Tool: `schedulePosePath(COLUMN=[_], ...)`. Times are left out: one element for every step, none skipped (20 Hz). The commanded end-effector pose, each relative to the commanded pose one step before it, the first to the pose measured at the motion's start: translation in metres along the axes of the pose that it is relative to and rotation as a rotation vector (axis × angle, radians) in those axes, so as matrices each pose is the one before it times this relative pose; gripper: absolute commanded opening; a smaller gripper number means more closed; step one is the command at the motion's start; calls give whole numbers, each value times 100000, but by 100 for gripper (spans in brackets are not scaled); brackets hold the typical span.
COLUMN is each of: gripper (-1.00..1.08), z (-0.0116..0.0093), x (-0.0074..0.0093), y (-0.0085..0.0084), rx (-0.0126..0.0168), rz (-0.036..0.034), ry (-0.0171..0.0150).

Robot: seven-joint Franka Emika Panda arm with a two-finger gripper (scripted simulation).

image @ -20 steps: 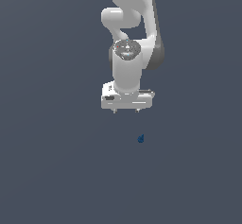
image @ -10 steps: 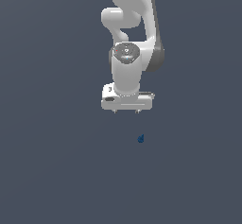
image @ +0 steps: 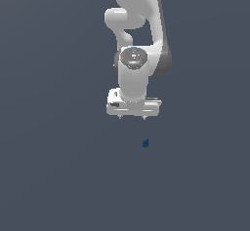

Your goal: Pick up the object and move it to a goal position.

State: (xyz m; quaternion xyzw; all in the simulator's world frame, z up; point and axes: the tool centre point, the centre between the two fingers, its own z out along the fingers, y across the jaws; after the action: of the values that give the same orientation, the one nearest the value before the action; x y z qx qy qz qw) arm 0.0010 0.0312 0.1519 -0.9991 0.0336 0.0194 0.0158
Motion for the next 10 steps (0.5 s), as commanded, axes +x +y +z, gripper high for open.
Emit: schedulePosePath(gripper=[100,100,100,100,100,100,100,100,100,100], z=[358,173,190,208,226,246,266,286,308,328], x=[448,218,232,244,254,263,269,273,275,273], y=[-454,-220,-244,-268,-295,-321,-349,-378,-407,-437], rx=[-179,-87,-95,-102,-108,-115,-121,-126,-132,-135], rz=[2196,1109,1202,1298,1392,1490,1586,1682,1778,1864], ry=[211,121,135,149,162,177,193,209,226,243])
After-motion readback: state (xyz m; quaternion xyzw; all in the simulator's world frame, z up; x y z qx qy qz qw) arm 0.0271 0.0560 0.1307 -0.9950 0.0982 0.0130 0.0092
